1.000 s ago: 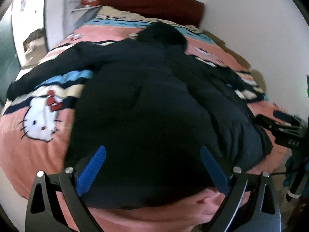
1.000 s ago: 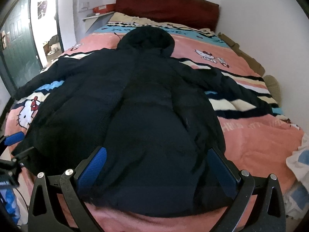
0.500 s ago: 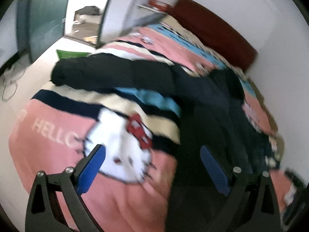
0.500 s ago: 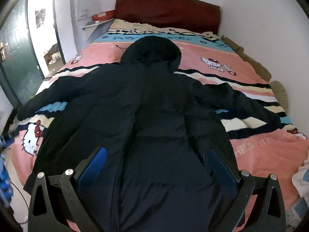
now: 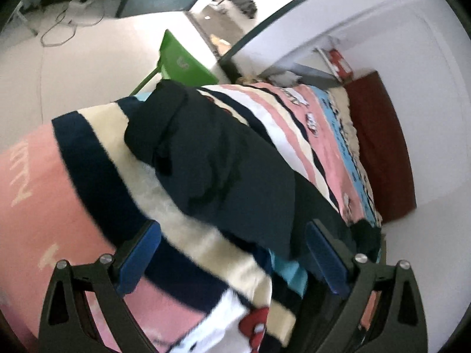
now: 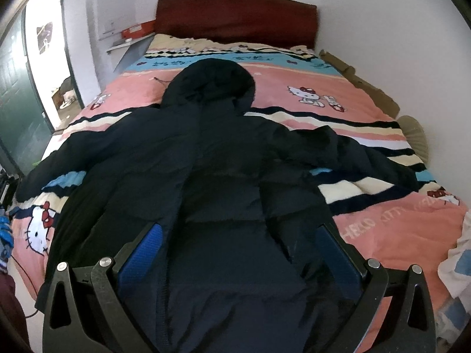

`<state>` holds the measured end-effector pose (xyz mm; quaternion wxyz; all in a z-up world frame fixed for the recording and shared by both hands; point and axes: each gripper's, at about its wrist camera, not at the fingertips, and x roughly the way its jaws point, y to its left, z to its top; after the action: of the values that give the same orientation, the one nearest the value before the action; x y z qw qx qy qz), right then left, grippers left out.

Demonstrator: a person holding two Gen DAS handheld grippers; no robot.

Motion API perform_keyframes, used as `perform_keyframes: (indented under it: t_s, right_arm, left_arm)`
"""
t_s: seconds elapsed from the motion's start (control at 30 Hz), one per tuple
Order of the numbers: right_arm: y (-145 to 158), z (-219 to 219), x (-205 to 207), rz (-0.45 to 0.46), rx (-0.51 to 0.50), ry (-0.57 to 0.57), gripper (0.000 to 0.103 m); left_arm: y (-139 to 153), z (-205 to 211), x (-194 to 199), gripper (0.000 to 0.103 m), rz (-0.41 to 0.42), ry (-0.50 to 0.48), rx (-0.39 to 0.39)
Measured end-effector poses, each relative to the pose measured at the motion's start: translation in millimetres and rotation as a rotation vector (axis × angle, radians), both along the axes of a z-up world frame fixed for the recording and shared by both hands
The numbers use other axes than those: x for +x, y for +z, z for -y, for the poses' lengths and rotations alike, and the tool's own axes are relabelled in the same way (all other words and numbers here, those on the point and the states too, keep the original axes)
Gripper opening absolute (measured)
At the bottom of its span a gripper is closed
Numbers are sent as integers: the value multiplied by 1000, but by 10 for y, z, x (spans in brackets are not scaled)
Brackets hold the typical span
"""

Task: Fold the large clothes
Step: 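Grasp the jacket sleeve nearest the left gripper and lift it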

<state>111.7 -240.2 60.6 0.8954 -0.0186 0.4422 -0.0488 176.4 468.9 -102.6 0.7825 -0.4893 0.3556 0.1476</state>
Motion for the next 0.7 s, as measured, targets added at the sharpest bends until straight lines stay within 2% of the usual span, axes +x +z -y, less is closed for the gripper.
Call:
perform_keyframes:
  t_s: [0.23,0.33,0.37,0.4,0.43,0.47,0.5,0.6,0.7]
  right_arm:
    - [51,200,-63,9,11,-48,102]
    - [56,240,-101,8,15,-56,103]
    - [58,250,-117,7,16,-56,103]
    - [62,261,-133,7,18,-52,102]
    - [70,271,-148,8,22,-49,102]
    - [80,280,-157,11,24,-47,102]
    - [89,283,-167,16,23,-45,102]
    - [98,274,-176,22,22,-41,102]
    - [76,261,-175,20,26,-32,102]
  left_arm:
    - [-335,-191,212,98,-18,89,-186]
    - [-422,-260,234,95,4,115,-228]
    - [-438,-289,241,87,5,124,-236]
    - [-458,-314,257,71,-3,131,-241]
    - [-479,-333,274,65,-11,130,-248]
    - [-484,-342,279,51,-17,131,-247]
    - [-490,-348,285,32,-20,128,-239]
    - [-510,-353,262,15,7,115,-242]
    - [-463,-362,211,8,56,113,-246]
